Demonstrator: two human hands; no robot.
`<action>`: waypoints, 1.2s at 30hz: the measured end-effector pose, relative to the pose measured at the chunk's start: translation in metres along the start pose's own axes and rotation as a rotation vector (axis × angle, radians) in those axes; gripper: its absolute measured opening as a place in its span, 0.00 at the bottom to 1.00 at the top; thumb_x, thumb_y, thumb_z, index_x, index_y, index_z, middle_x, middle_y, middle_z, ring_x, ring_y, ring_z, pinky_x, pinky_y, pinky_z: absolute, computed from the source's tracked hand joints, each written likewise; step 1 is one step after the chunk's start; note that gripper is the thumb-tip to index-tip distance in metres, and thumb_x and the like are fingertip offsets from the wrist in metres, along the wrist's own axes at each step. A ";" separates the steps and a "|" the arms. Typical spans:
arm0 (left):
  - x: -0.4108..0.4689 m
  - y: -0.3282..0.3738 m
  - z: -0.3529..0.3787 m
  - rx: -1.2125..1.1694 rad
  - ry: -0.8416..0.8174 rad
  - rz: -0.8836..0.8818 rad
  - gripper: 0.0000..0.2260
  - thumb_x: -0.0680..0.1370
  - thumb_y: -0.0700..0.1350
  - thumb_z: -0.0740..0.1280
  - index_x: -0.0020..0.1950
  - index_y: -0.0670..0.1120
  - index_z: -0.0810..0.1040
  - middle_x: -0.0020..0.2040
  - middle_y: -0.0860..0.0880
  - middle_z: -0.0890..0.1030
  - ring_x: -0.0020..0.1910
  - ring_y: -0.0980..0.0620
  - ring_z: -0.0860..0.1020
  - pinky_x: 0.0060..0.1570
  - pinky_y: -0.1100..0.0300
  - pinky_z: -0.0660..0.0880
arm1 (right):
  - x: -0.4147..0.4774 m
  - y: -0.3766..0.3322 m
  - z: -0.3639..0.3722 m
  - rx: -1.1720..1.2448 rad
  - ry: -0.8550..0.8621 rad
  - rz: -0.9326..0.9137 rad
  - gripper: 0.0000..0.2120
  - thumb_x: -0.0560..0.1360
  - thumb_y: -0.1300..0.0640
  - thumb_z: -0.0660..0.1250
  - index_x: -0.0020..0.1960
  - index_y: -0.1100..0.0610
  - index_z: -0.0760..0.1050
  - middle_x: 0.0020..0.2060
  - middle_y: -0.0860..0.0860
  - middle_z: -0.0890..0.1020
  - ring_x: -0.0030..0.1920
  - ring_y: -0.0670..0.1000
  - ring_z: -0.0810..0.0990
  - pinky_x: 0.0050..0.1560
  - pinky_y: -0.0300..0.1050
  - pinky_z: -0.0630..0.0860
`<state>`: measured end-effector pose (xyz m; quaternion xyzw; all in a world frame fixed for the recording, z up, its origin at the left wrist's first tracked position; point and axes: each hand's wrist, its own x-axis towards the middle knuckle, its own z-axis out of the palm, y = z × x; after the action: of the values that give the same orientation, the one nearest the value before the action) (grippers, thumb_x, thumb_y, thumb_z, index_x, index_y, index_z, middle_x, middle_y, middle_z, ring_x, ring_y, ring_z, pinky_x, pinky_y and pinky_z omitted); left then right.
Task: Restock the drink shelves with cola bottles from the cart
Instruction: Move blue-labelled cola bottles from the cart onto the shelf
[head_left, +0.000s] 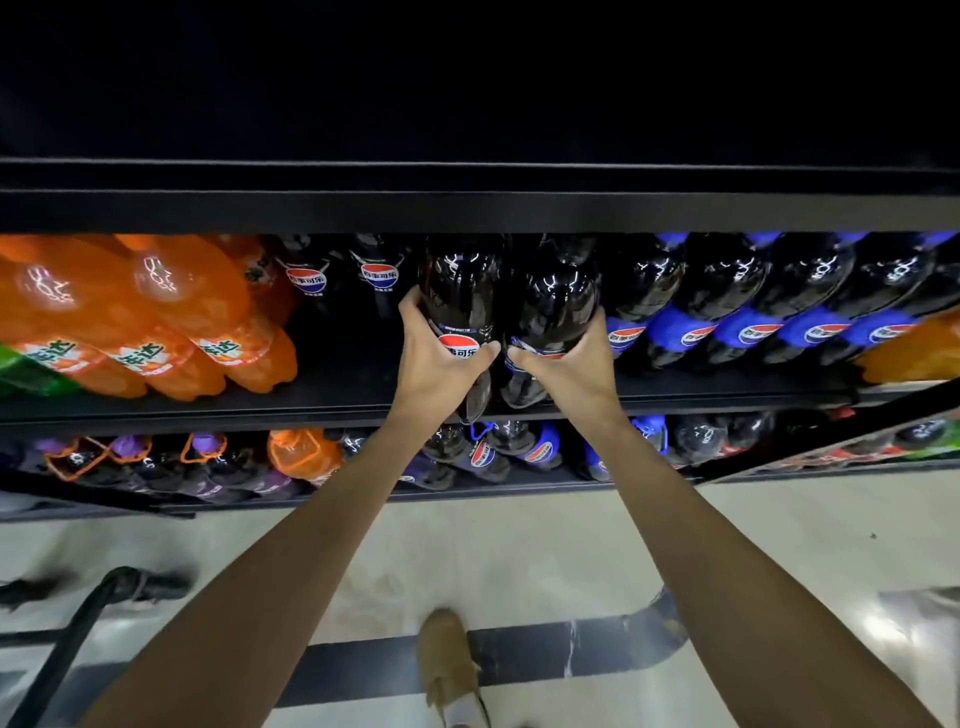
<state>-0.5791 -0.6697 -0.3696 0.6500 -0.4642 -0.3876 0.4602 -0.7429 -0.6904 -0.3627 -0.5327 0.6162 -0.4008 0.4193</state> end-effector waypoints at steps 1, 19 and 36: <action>0.003 -0.001 0.000 0.003 -0.008 0.012 0.42 0.68 0.47 0.77 0.72 0.56 0.53 0.63 0.61 0.67 0.60 0.64 0.68 0.47 0.83 0.62 | 0.002 0.002 0.002 0.010 0.002 -0.009 0.36 0.62 0.57 0.81 0.61 0.44 0.64 0.52 0.36 0.77 0.51 0.28 0.75 0.49 0.21 0.69; 0.030 -0.035 0.011 0.012 0.032 0.150 0.43 0.70 0.40 0.76 0.73 0.46 0.49 0.66 0.53 0.63 0.59 0.81 0.62 0.55 0.84 0.60 | 0.031 0.025 0.025 0.012 0.027 -0.095 0.43 0.63 0.57 0.80 0.71 0.54 0.60 0.55 0.36 0.72 0.54 0.22 0.69 0.53 0.17 0.63; 0.016 -0.057 0.005 0.053 0.012 -0.022 0.30 0.73 0.41 0.73 0.70 0.45 0.61 0.68 0.48 0.65 0.66 0.57 0.66 0.64 0.65 0.65 | 0.009 0.044 0.045 -0.134 0.188 0.081 0.36 0.70 0.54 0.76 0.72 0.60 0.64 0.64 0.56 0.70 0.62 0.50 0.70 0.53 0.23 0.59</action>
<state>-0.5656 -0.6781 -0.4272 0.6694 -0.4643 -0.3763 0.4413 -0.7147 -0.6968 -0.4194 -0.4940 0.6993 -0.3898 0.3390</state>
